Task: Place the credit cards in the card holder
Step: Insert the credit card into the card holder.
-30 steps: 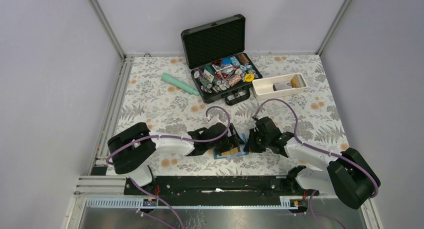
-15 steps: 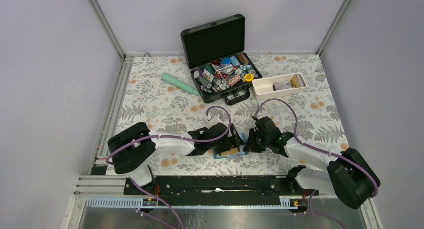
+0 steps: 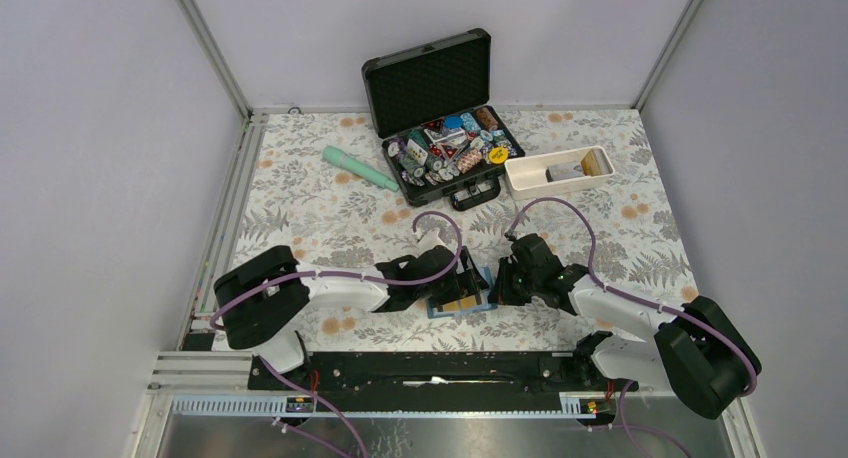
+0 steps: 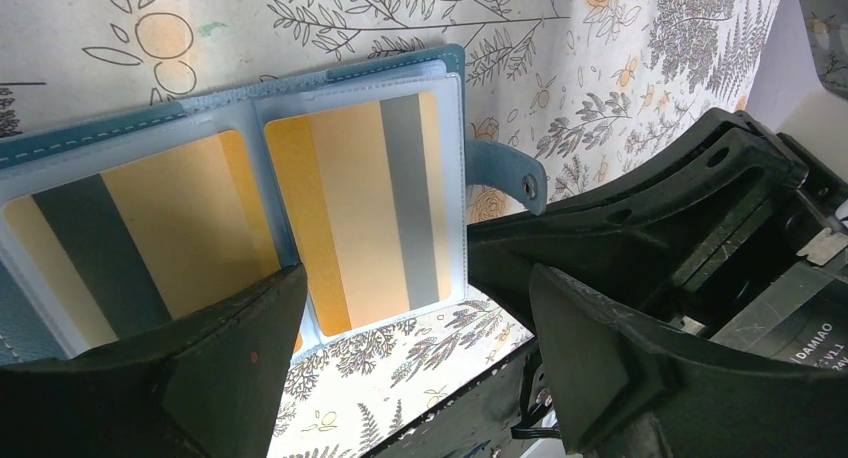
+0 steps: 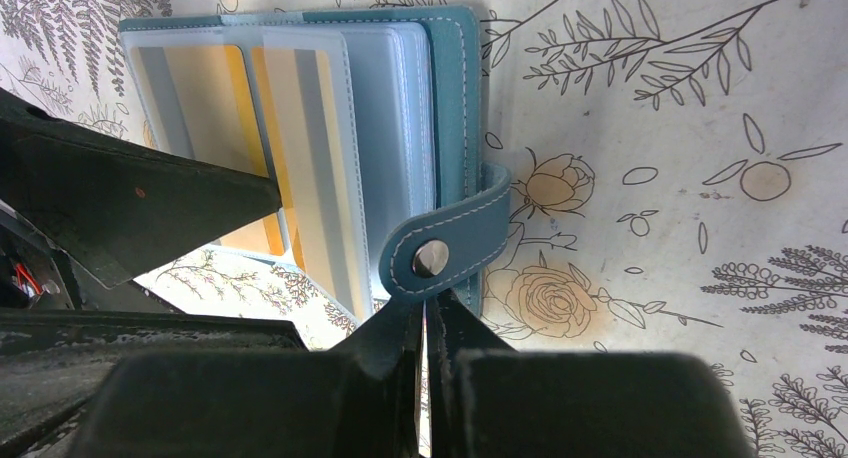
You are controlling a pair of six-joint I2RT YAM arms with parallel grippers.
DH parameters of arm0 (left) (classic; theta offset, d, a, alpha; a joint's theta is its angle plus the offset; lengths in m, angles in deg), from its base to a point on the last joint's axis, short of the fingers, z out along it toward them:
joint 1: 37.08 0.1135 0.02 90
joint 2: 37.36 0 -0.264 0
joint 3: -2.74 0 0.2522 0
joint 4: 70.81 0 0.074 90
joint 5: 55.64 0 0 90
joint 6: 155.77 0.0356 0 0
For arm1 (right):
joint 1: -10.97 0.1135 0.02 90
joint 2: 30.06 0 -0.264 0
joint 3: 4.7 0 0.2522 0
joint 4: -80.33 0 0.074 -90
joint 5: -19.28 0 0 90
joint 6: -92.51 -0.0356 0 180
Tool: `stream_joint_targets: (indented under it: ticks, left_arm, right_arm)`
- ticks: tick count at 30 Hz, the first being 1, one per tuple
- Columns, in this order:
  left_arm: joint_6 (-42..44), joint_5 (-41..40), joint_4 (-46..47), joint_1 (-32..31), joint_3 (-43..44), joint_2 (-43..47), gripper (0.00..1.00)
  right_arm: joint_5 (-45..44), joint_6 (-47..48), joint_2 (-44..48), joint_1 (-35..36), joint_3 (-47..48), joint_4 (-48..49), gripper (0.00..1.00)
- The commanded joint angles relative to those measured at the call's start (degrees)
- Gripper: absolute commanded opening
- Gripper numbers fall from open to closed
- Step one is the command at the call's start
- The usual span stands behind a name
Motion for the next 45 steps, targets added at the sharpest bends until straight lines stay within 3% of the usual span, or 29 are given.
stream_joint_targets:
  ticks: [1,31,36,45]
  left_arm:
    - [1.8,-1.0,2.0,0.0,-0.4,0.8,0.86]
    - [4.3,2.3,8.2,0.0,1.0,-0.6,0.87]
    - [7.3,0.7,3.1,0.6,1.2,3.8,0.94]
    - [10.0,-2.0,-7.9,2.1,-0.7,12.3,0.99]
  right_arm:
    - [-0.2,0.0,-0.2,0.4,-0.7,-1.6,0.0]
    - [-0.9,0.1,1.4,0.3,0.2,-3.5,0.0]
    - [-3.0,0.4,4.2,0.3,1.9,-7.0,0.18]
    - [-6.8,1.6,11.5,0.4,6.6,-14.0,0.46]
